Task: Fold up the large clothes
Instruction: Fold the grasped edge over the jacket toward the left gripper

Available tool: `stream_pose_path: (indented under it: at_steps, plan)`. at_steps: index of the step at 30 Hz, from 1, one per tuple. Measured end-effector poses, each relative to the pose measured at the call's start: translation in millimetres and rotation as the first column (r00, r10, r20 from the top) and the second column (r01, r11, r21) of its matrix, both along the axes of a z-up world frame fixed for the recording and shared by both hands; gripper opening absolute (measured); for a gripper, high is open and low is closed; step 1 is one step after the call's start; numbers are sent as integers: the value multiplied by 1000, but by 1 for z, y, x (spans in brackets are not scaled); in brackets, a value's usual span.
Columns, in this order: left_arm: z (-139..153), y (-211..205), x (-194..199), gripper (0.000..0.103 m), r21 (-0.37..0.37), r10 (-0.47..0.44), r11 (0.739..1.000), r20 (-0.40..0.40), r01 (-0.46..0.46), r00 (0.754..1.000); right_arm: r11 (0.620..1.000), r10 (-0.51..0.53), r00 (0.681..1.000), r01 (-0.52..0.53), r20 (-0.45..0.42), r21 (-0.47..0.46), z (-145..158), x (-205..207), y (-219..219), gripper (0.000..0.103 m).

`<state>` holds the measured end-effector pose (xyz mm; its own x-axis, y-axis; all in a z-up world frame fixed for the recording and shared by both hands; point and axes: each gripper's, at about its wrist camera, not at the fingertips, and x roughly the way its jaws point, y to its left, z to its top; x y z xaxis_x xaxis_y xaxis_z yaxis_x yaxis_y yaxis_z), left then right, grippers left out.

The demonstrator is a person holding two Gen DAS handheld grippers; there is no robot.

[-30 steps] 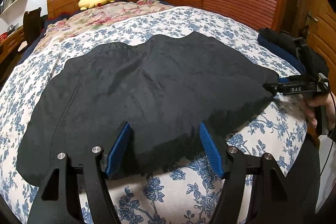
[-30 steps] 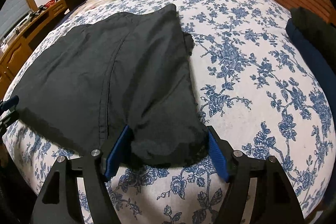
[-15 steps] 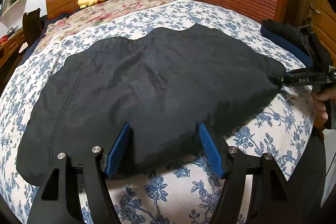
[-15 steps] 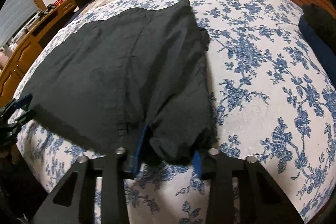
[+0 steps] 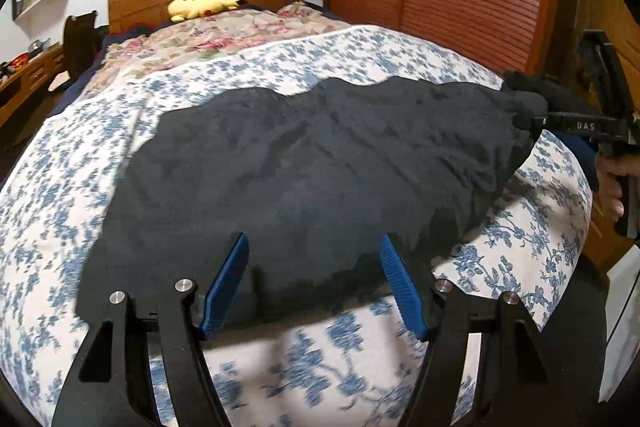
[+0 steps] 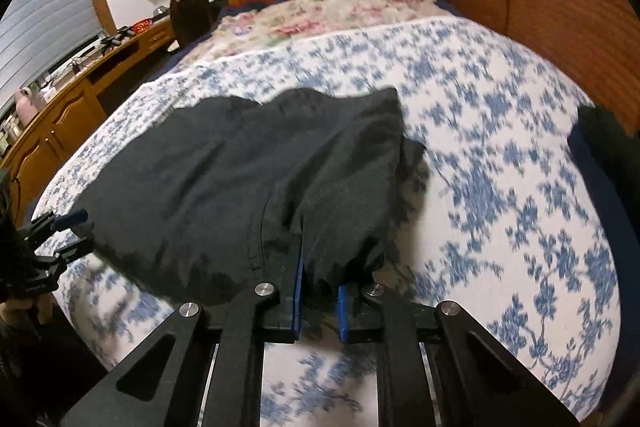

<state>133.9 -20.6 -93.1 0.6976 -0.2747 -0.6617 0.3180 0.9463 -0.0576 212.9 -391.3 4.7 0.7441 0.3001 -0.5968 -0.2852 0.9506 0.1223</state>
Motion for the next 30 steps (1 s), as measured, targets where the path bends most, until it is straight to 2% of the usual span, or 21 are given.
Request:
stream_pose_path:
  at_steps: [6,10,15,19,22,24,27,30]
  plan:
    - [11,41,-15,69,-26,56,998,40,-55,998,995,88,992,-84,86,-48,32,-8,46,11]
    - [15,71,-27,69,-43,100,994,57,-97,993,981,177,976,-164,126,-103,49,-11,98,10]
    - [19,110,-44,69,-56,169,985,80,-165,982,950,303,940,-284,157,-132,58,-12,170,10]
    - [20,142,-55,69,-90,227,972,84,-219,970,910,412,896,-394,167,-131,60,-17,227,9]
    - [18,162,-59,69,-105,264,961,81,-256,961,869,493,858,-478,142,-128,49,-18,266,9]
    - [15,170,-61,69,-109,282,956,73,-274,957,841,537,839,-523,89,-139,31,-14,287,9]
    - [12,178,-63,69,-115,297,950,66,-289,952,835,536,844,-528,9,-152,6,-2,307,11]
    - [12,180,-64,69,-116,296,951,70,-287,953,834,539,842,-537,-22,-127,-2,10,313,21]
